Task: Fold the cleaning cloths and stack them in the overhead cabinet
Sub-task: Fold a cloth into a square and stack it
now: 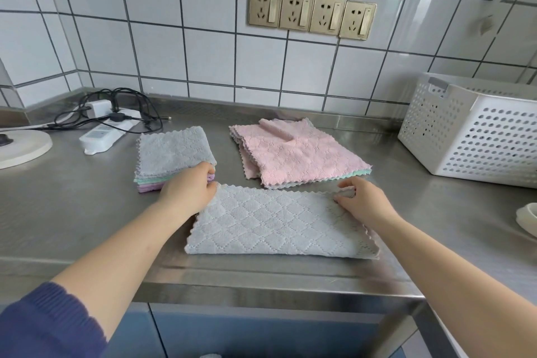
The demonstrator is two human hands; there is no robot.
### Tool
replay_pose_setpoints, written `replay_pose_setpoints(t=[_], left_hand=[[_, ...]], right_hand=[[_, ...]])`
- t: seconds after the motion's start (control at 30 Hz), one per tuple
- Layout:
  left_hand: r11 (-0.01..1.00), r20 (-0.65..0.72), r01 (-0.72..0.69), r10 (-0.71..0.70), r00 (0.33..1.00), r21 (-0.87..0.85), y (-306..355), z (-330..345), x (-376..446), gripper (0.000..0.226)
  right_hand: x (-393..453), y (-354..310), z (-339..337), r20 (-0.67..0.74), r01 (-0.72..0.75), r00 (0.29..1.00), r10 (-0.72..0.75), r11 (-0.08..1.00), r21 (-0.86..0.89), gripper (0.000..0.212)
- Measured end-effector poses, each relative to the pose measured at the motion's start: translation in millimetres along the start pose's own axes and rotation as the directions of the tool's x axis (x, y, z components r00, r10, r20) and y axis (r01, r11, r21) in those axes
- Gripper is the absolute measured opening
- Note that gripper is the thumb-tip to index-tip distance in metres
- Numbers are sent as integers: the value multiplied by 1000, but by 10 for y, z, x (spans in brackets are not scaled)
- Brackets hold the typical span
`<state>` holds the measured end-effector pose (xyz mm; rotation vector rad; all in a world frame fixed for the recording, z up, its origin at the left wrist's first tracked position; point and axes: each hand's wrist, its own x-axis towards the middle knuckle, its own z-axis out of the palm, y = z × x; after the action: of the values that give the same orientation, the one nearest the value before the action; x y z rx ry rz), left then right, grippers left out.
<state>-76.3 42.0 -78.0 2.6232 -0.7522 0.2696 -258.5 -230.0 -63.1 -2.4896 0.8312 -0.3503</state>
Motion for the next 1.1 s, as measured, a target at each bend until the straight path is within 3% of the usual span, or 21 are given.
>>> replay_pose_setpoints(t=[0.17, 0.3, 0.37, 0.43, 0.5, 0.6, 0.67, 0.77, 1.1], left_hand=[[999, 45, -1, -1, 999, 51, -12, -29, 14, 40], [993, -39, -41, 46, 998, 111, 112, -143, -92, 41], [989, -75, -128, 134, 988, 77, 245, -171, -184, 36], [967, -25, -255, 255, 967, -10, 454, -162, -299, 35], [942, 72, -334, 335, 939, -25, 711, -114, -411, 42], [914, 163, -404, 394, 904, 32, 943, 70, -500, 48], [928, 238, -365, 338, 911, 78, 916, 190, -529, 50], [954, 308, -268, 216, 927, 137, 796, 237, -576, 55], [974, 335, -133, 65, 940, 184, 579, 149, -525, 67]], right_hand=[[-45, -24, 3, -7, -12, 1000, 12, 1000, 15, 41], [-100, -71, -18, -31, -1, 1000, 0, 1000, -27, 42], [-134, -95, -23, -110, 87, 987, -114, 972, -220, 41], [-203, -214, 24, -147, 230, 942, -303, 898, -375, 36], [-287, -436, 152, -37, 338, 926, -375, 870, -358, 36], [-419, -683, 477, 188, 388, 919, -346, 876, -287, 42], [-504, -679, 629, 224, 401, 910, -348, 878, -264, 45], [-577, -557, 655, 222, 412, 908, -355, 853, -322, 74], [-393, -161, 310, 276, 271, 948, -159, 859, -435, 75]])
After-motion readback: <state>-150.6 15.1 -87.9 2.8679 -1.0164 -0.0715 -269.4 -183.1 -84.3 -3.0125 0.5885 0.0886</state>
